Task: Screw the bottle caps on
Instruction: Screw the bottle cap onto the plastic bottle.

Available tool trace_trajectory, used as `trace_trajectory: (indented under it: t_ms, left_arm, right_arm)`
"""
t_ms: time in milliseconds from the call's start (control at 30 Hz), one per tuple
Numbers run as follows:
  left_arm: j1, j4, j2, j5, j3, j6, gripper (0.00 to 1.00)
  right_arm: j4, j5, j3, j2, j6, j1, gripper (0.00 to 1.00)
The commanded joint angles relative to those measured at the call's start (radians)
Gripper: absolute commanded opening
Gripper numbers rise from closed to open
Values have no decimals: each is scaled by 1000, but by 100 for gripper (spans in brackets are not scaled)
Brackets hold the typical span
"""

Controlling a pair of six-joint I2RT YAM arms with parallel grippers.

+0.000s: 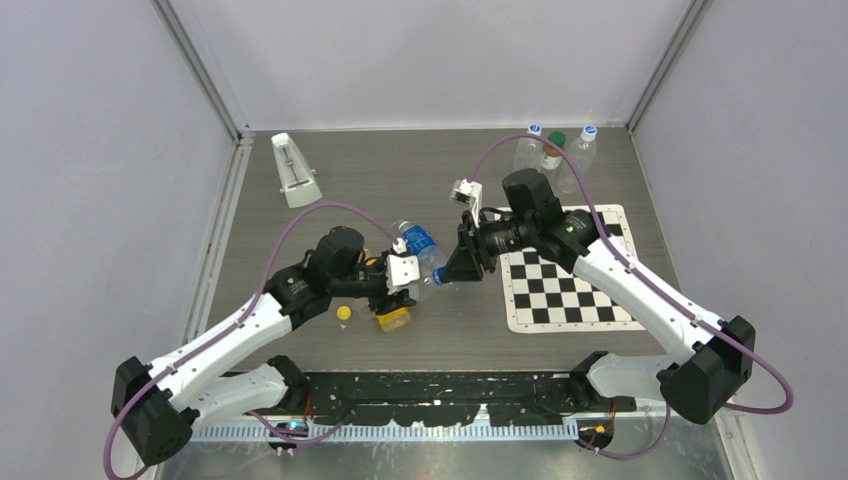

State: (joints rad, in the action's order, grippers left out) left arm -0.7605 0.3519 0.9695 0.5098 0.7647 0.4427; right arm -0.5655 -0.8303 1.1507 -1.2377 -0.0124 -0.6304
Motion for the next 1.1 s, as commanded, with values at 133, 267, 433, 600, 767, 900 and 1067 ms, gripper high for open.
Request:
trace_trajectory:
  t_ms: [133, 267, 433, 600, 767, 900, 1067]
  left_arm:
    - [-5, -12, 12, 22, 85, -82, 16]
    - [-6, -20, 13, 27, 87, -103, 16]
    - [-5, -20, 18, 57, 95, -119, 16]
    - [-6, -22, 17, 84, 97, -128, 15]
    - [-6, -41, 8, 74, 85, -114, 13]
    - [-5, -70, -10, 39, 74, -113, 12]
    - [-6, -131, -21, 4, 68, -155, 12]
  right_arm:
    - [-23, 10, 40, -15, 45, -25, 17]
    - [-20, 11, 34, -18, 45, -26, 17]
    - [-10, -6, 29, -26, 41, -27, 16]
    - [-15, -37, 28, -41, 55, -27, 15]
    - [-28, -60, 43, -68, 52, -27, 14]
    - [-25, -35, 58, -91, 5, -28, 14]
    - [22, -20, 48, -100, -76, -27, 14]
